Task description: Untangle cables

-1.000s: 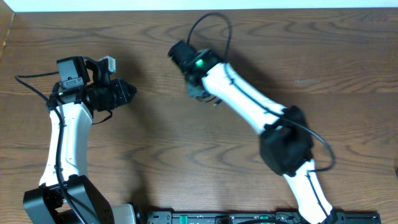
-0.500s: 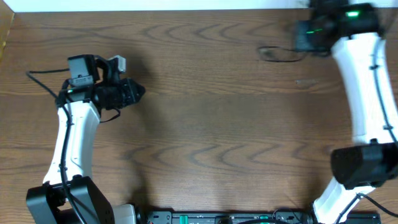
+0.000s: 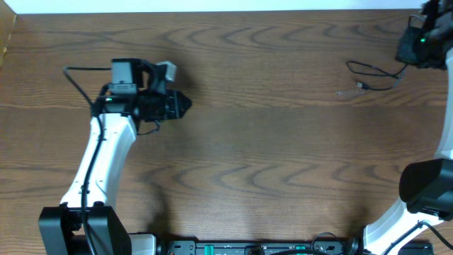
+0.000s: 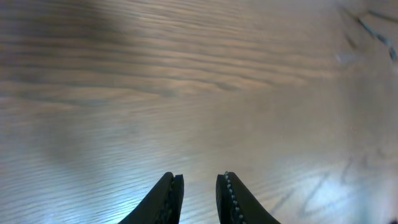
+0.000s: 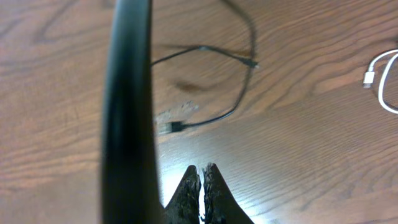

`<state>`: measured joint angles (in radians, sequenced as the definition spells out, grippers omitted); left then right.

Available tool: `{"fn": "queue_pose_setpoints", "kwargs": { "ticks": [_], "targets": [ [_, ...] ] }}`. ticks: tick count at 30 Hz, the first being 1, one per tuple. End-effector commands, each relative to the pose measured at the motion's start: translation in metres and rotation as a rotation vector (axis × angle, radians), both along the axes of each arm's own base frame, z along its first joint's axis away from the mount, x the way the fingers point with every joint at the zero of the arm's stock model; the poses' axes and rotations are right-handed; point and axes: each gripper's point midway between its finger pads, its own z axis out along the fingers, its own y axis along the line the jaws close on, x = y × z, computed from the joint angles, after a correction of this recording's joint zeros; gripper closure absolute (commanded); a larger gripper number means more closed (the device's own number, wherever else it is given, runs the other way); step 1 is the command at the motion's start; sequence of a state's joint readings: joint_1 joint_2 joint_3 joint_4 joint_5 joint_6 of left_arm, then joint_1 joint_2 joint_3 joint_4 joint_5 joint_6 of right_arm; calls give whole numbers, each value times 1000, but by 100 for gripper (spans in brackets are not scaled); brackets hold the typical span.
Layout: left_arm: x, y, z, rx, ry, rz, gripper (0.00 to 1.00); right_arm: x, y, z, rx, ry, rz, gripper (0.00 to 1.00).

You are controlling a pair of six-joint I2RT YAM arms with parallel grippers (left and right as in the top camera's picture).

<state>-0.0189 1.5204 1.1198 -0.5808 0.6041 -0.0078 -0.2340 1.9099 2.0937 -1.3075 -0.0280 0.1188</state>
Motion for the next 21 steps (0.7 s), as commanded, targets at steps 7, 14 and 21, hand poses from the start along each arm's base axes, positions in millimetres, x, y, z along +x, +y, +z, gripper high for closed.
{"fn": "queue_pose_setpoints", "kwargs": {
  "ticks": [7, 14, 21],
  "targets": [
    [-30, -87, 7, 42, -126, -357, 72, 23, -18, 37, 35, -204, 55, 99],
    [-28, -112, 17, 2, -166, -367, 72, 56, -63, 25, -74, -274, 70, 99],
    [-45, -128, 13, -37, -62, -335, 72, 56, -217, -13, -455, -151, -326, 99]
  ]
}}
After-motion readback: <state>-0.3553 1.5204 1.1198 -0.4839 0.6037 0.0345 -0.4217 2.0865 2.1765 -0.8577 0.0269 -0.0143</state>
